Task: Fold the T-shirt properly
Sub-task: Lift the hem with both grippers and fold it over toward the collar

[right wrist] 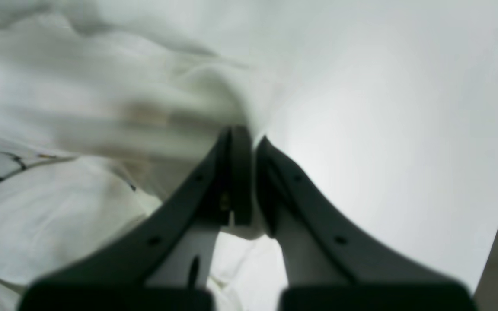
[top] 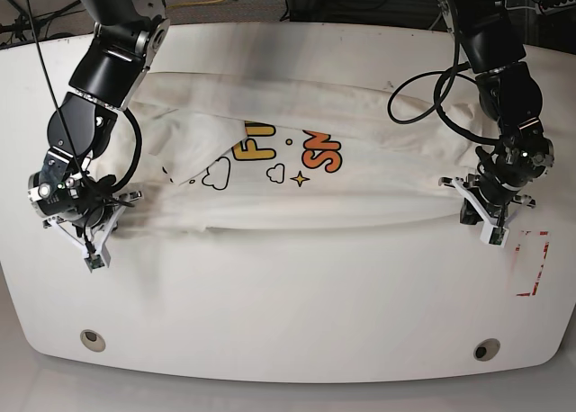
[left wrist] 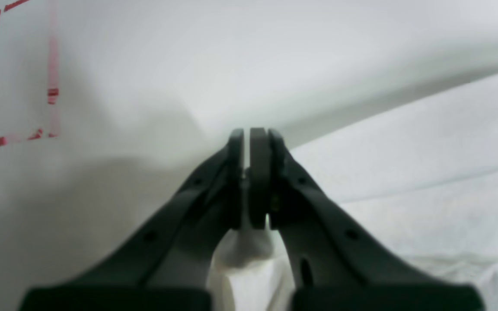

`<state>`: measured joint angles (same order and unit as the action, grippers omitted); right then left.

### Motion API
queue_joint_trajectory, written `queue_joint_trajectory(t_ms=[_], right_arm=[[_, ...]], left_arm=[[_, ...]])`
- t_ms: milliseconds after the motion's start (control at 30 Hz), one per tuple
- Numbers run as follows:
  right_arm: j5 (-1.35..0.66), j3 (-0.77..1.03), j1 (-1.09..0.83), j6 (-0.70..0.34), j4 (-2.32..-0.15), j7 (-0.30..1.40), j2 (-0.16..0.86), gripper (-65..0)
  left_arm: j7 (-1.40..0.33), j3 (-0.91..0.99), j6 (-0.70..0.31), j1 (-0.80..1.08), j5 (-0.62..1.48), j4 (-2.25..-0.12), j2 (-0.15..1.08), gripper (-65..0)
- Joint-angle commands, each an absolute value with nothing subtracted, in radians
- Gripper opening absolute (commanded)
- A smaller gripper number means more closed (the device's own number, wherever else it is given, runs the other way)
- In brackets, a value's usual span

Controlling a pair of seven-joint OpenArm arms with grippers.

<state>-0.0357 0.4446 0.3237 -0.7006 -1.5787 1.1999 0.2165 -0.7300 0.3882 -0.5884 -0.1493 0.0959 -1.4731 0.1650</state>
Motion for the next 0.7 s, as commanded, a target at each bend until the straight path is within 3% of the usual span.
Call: queue_joint_trajectory(t_ms=[0, 667], right_arm=[[-0.036, 0.447, 0.294, -0.698, -1.678, 1.193, 0.229, -65.0], [-0.038, 0.455, -0.07, -0.698, -1.939, 1.264, 0.191, -64.2]], left_arm=[[-0.713, 0.4, -0.628, -0.147, 0.097, -1.494, 0.18, -65.0], [-0.714, 0.447, -0.698, -0.054, 0.091, -1.491, 0.222, -65.0]])
